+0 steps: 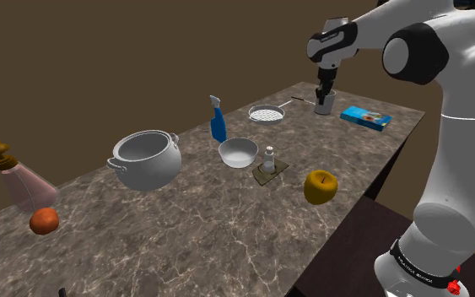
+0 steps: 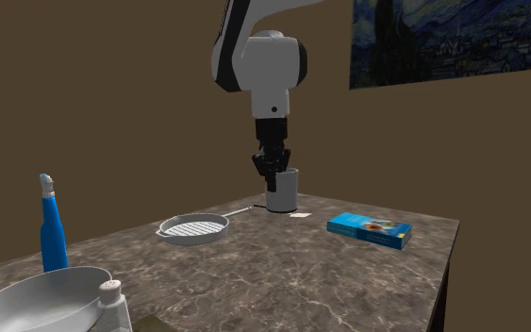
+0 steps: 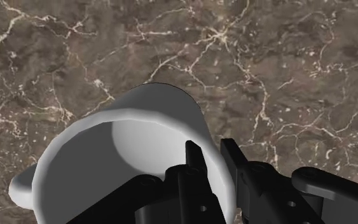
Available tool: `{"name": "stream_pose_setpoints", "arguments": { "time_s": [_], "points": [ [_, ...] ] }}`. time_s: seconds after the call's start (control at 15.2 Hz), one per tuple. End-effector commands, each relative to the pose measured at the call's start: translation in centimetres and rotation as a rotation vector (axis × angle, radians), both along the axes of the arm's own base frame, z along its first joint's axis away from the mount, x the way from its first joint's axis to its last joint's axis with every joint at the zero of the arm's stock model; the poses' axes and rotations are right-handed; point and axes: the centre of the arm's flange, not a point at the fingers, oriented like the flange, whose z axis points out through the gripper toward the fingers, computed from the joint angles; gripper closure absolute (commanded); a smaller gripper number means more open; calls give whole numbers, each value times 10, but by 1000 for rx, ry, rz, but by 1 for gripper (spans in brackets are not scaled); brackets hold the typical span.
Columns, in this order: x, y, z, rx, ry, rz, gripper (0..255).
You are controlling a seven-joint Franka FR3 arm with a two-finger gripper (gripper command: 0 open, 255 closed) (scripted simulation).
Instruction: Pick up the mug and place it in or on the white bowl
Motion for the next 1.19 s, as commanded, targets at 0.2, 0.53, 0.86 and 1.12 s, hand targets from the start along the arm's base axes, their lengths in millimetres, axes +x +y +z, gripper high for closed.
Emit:
{"name": "stream_pose_setpoints", "arguments": {
  "time_s": [0.2, 0.53, 0.86, 1.12],
  "points": [
    [16, 51, 6, 0, 0, 0, 255],
    [36, 114, 10, 0, 0, 0, 255],
    [55, 177, 13, 0, 0, 0, 255],
    [71, 227, 16, 0, 0, 0, 255]
  ]
}}
